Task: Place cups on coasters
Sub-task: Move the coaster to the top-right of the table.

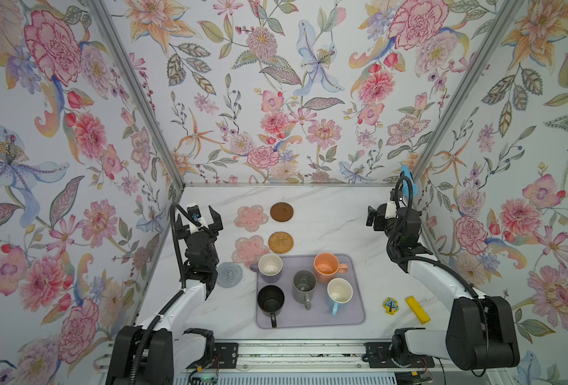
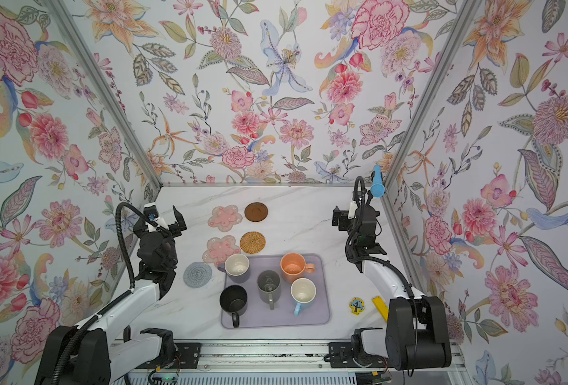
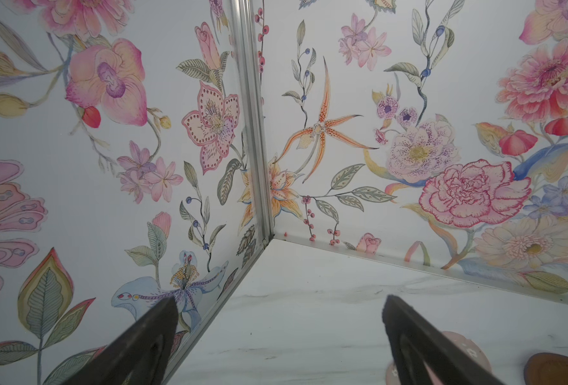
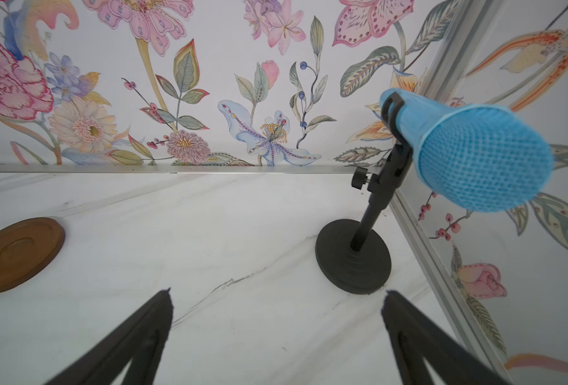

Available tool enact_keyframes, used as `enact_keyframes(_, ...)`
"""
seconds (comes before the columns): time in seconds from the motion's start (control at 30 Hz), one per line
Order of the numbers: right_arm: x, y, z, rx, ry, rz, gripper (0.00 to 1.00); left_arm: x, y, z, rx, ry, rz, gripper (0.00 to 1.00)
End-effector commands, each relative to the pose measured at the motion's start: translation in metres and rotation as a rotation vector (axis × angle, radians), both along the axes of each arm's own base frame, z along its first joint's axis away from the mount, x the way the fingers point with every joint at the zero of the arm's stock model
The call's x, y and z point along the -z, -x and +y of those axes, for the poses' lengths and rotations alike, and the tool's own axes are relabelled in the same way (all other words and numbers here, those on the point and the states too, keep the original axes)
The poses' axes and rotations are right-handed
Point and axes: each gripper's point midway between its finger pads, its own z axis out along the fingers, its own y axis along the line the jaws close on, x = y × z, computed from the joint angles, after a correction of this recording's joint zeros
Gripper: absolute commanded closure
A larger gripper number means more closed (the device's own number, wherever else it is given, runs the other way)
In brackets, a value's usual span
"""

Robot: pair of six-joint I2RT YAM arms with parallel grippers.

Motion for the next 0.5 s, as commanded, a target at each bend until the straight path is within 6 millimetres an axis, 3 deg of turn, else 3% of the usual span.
enact_keyframes(0.0,0.001,0.000,0.027,-0.093,0.022,0.078,0.01,0.002,0.001,-0.001,0.001,0.024,0.037,0.01)
enact_keyframes(0.2,-0.003,-0.011,0.079,-0.210,0.062,0.142,0.00,-0.014,-0.011,-0.008,0.032,0.030,0.081,0.01)
enact_keyframes(0.47,0.003,-0.029,0.155,-0.272,0.070,0.243,0.08,-0.035,-0.014,-0.009,0.039,0.111,0.021,0.01)
